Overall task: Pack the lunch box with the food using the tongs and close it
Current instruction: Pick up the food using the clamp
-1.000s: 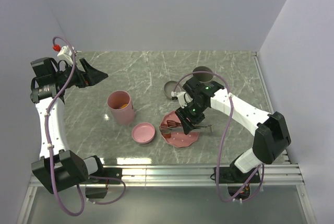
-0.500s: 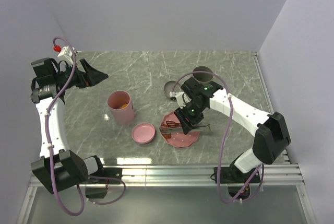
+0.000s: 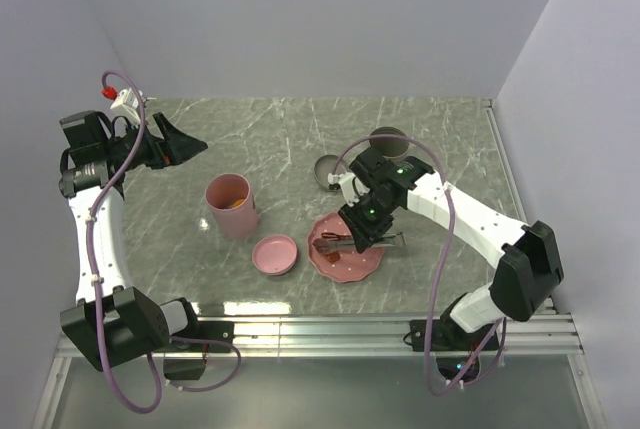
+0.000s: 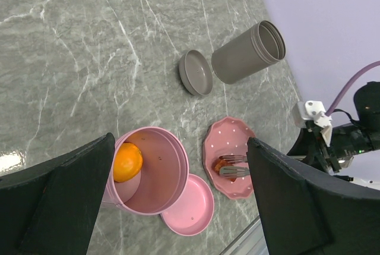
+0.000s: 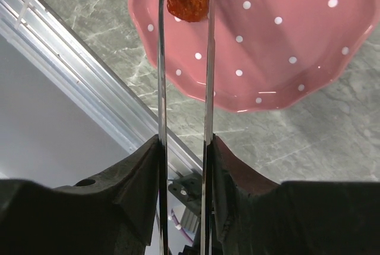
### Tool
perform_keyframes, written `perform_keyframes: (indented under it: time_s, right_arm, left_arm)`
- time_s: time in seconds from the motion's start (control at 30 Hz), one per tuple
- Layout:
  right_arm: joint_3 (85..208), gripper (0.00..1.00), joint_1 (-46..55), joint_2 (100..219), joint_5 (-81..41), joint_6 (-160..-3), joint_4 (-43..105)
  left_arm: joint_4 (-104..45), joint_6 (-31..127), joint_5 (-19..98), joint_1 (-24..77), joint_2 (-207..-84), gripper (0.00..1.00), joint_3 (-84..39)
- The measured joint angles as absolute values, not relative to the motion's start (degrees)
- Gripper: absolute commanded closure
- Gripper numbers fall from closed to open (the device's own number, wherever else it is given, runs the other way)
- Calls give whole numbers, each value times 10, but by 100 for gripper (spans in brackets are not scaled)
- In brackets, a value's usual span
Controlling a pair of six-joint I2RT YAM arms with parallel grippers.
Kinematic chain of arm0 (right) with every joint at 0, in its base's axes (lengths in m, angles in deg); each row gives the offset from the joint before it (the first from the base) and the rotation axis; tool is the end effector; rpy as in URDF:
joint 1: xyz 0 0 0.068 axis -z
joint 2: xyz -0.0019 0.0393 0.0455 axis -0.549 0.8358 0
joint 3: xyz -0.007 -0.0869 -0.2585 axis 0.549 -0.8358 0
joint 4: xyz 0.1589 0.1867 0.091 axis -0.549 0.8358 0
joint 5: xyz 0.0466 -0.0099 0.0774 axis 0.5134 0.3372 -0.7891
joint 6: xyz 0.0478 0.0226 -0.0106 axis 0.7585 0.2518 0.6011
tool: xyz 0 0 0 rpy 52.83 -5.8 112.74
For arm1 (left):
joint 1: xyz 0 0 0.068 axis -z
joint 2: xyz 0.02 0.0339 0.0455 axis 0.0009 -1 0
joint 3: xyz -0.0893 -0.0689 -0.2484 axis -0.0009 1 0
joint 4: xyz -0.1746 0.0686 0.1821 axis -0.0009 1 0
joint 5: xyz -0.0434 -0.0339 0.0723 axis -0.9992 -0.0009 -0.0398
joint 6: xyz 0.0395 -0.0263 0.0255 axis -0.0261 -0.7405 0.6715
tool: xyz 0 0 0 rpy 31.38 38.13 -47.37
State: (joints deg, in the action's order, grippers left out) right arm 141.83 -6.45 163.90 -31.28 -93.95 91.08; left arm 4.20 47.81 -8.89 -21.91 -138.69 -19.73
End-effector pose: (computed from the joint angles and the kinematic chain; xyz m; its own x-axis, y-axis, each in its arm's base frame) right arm 0.2072 0.1877 0.2686 -0.6722 -0.6830 -0.2858 -0.7398 0.6053 0.2938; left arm 0.2405 0.0649 0.3757 -0.5593 -0.3459 -0.7534 0.3533 0.7227 -0.5941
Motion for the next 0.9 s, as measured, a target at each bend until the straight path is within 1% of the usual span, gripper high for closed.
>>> perform_keyframes:
  time_s: [0.3, 0.6, 0.77, 0.9]
  right_arm:
    - [1411, 68, -52, 1600, -302, -940, 916]
    - [1411, 70, -16, 1560, -319, -954, 927]
    - [1424, 71, 34, 1535, -351, -966, 942]
    - [1473, 70, 101, 1523, -372, -972, 956]
  left_arm:
    - [42, 478, -89, -219, -1387, 1, -197]
    - [42, 478, -89, -219, -1387, 1, -197]
    - [42, 478, -89, -219, -1387, 0, -197]
    - [42, 478, -89, -219, -1392, 1, -200]
